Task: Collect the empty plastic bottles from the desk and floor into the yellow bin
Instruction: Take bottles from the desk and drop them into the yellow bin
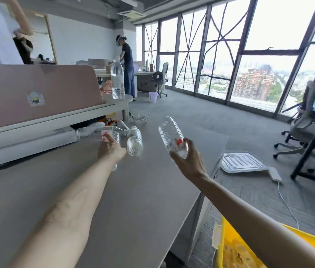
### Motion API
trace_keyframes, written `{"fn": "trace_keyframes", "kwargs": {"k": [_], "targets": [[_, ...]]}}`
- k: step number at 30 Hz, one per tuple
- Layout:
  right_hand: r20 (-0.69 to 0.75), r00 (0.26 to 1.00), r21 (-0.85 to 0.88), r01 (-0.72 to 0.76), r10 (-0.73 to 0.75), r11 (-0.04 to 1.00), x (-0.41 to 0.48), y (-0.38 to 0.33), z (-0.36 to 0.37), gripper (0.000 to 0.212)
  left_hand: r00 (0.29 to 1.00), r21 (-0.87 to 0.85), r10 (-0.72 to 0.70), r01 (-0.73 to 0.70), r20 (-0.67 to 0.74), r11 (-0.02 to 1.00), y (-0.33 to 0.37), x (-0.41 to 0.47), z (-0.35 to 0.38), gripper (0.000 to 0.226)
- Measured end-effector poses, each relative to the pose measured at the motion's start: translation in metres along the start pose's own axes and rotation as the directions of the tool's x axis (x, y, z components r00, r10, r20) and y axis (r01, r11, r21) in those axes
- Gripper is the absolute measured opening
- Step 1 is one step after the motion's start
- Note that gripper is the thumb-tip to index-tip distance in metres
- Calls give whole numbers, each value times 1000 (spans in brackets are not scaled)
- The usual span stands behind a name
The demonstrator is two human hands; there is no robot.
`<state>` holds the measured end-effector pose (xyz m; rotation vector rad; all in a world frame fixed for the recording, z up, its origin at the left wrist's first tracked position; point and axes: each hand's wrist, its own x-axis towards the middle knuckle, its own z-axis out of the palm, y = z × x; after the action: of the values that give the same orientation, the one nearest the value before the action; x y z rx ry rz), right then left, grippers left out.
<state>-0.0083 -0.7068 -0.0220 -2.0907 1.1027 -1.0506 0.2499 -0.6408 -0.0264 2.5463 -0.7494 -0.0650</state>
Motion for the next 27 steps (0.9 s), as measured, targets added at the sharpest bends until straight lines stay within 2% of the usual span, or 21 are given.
{"fn": "trace_keyframes", "kwargs": {"k": [5,10,16,22,25,27], "targets": [[-21,1000,33,-2,2,999,-8,-1,-19,65,997,-113,-19,10,-80,994,-8,-21,-17,88],[-19,999,86,-31,32,996,-28,-7,-29,65,994,-432,-12,-37,-111,901,7,-69,-38,77],[-50,992,151,-112,120,982,-60,2,-54,65,972,-616,215,-227,-95,754,55,-155,-30,72],[-144,970,196,-164,194,967,-95,44,-115,60,913,-720,408,-271,18,639,118,-227,11,65],[-203,931,217,-259,303,941,-120,82,-151,57,880,-770,456,-196,135,607,146,-261,43,64],[-244,879,247,-352,409,903,-139,108,-171,56,845,-787,481,-125,235,604,159,-283,69,68]]}}
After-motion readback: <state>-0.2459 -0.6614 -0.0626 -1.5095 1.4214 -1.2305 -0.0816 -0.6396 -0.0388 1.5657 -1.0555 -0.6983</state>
